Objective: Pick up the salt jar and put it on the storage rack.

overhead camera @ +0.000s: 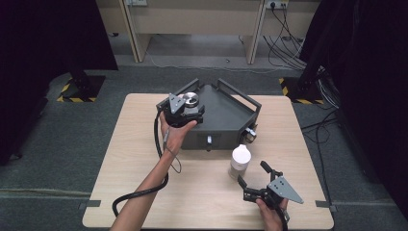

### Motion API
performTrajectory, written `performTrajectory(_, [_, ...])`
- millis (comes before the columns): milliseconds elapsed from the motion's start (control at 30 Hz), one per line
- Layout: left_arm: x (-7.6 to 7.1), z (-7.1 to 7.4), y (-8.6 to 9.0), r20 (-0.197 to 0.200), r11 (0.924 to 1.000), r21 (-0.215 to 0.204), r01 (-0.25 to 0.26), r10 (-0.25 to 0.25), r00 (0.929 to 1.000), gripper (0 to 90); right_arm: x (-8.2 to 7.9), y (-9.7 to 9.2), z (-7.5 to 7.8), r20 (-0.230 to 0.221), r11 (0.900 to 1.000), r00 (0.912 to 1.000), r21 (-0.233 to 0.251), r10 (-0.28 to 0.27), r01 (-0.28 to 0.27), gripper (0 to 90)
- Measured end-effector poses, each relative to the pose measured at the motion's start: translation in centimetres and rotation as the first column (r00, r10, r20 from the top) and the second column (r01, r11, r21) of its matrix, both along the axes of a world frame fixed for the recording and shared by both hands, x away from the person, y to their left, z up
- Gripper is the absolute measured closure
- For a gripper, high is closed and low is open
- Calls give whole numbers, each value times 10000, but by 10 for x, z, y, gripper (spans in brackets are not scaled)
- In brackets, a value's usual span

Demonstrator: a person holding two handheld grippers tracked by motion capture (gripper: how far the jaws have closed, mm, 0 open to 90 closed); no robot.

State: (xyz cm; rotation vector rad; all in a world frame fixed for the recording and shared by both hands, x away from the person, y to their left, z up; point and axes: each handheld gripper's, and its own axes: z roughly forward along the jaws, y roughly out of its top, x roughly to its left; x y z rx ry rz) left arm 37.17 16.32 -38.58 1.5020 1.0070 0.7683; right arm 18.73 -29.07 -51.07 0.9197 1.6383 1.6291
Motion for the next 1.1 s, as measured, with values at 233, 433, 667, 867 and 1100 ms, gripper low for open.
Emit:
performTrajectory(233, [-8,0,6,166,9995,-236,203,-200,9997,0,0,0,0,7,10000,10000,-2,-4,4,4])
performTrajectory(433, [-20,-2,10,274,9980,-594,237,-222,9994,0,0,0,0,12,10000,10000,-18,-21,21,4])
performTrajectory(667, [-34,-5,20,370,9965,-604,584,-562,9977,0,-1,1,0,15,10000,10000,-24,-24,24,4])
performTrajectory(867, [-49,-11,27,586,9925,-638,1039,-1002,9932,0,-1,1,0,-1,10000,10000,-38,-31,31,4])
performTrajectory(1100, [-66,-18,32,763,9863,-636,1524,-1475,9861,0,-1,2,0,5,10000,10000,-44,-26,26,4])
